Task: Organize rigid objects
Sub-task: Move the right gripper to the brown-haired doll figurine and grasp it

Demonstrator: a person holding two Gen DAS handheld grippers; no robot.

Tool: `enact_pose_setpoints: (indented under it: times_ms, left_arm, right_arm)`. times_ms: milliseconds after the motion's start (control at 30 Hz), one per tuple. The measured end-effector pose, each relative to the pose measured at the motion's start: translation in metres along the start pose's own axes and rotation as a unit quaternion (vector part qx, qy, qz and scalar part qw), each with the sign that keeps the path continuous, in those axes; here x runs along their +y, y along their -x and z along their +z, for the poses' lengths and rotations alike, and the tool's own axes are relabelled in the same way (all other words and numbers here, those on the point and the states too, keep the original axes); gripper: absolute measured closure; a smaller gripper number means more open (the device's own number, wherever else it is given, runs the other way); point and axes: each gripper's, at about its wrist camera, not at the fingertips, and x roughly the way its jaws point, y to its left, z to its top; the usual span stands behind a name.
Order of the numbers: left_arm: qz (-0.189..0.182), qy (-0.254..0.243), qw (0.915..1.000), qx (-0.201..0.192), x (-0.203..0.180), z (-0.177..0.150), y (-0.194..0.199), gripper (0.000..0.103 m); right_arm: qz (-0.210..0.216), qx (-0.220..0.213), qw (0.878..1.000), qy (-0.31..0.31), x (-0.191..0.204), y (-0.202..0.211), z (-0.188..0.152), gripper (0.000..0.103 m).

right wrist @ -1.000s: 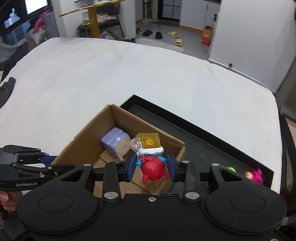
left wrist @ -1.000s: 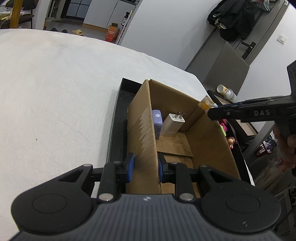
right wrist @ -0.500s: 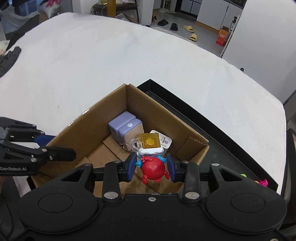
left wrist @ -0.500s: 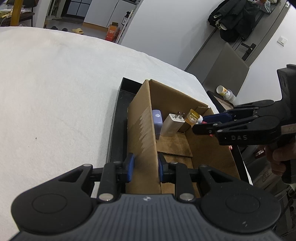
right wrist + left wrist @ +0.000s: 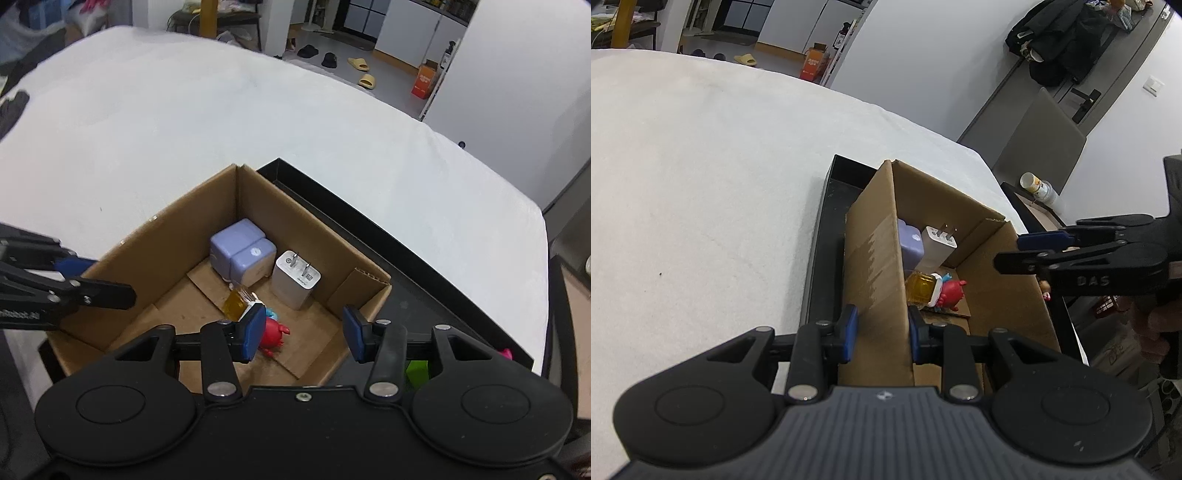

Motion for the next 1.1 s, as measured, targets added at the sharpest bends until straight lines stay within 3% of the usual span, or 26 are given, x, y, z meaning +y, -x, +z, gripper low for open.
enact_pose_setpoints:
  times_ms: [267,867,1100]
  left_arm:
    - [0.001,0.0,1.0,0.0,-0.001,0.0,0.0,0.078]
    - [0.006,-0.005,1.0,-0.001,-0.004,0.0,0.002,0.078]
    - [0.008,-0.003,1.0,-0.002,-0.004,0.0,0.001,0.078]
  right_arm:
    - [0.008,-0.008,0.998,-0.058,-0.026,0.014,-0.007,0.057]
    - [-0.014,0.012,0.992,-0.126,-0.07,0.014,-0.046,0.056]
    - [-0.034,0.028,0.989,-0.141,-0.088,0.006,-0.071,0.049]
